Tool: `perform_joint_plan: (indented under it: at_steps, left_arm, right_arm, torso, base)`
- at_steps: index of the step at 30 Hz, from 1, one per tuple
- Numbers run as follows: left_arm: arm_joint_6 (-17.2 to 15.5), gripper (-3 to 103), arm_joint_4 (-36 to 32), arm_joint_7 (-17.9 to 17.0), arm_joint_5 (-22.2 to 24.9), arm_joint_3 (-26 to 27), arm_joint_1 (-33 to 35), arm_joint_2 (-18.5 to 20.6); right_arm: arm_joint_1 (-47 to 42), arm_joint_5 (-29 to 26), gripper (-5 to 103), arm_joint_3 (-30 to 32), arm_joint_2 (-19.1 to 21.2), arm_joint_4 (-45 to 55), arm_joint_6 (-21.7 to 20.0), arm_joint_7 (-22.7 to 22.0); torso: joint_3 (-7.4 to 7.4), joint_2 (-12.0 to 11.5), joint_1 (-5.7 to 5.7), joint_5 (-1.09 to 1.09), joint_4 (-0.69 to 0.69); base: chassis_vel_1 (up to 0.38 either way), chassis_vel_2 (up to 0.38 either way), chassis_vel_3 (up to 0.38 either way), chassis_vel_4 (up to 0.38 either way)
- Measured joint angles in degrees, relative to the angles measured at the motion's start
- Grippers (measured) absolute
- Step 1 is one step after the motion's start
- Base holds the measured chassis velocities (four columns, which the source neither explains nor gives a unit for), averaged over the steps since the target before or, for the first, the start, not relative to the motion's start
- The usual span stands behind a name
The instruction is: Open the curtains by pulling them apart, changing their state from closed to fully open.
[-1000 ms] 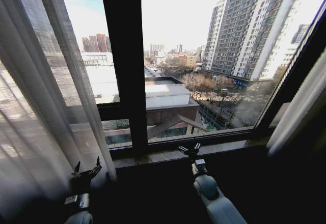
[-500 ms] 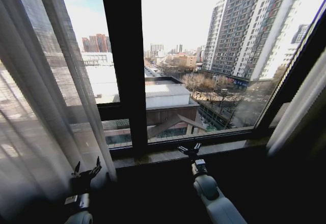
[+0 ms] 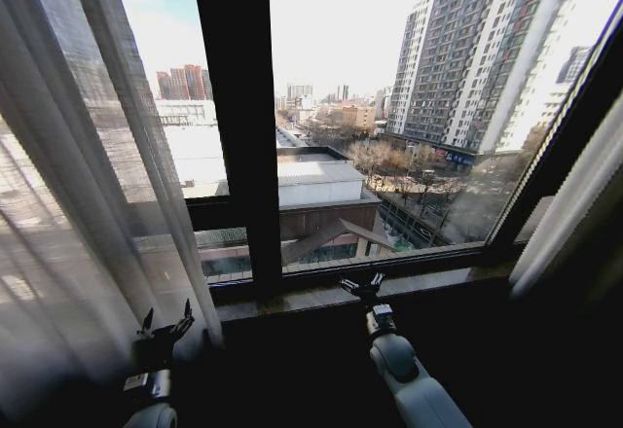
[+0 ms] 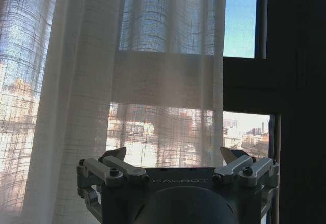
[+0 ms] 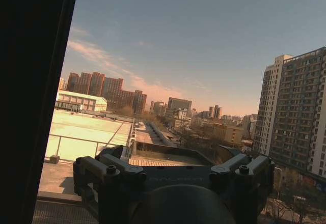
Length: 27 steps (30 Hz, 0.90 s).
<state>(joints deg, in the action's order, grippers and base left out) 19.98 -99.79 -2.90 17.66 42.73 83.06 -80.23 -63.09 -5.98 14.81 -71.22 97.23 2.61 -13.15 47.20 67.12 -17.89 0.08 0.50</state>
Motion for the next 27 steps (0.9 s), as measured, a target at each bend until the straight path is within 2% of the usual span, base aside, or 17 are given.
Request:
perform_joint_plan:
  at_steps: [27]
  left_arm:
    - [0.00,100,0.00,0.00,0.00,0.00,0.00,0.00]
  right_arm:
    - [0.00,0.00,100,-0.01,0.00,0.00,0.02,0.01]
  torso:
    - [0.00,0.00,0.00,0.00,0.00]
  base:
    - [0.000,0.000,0.000,0.000]
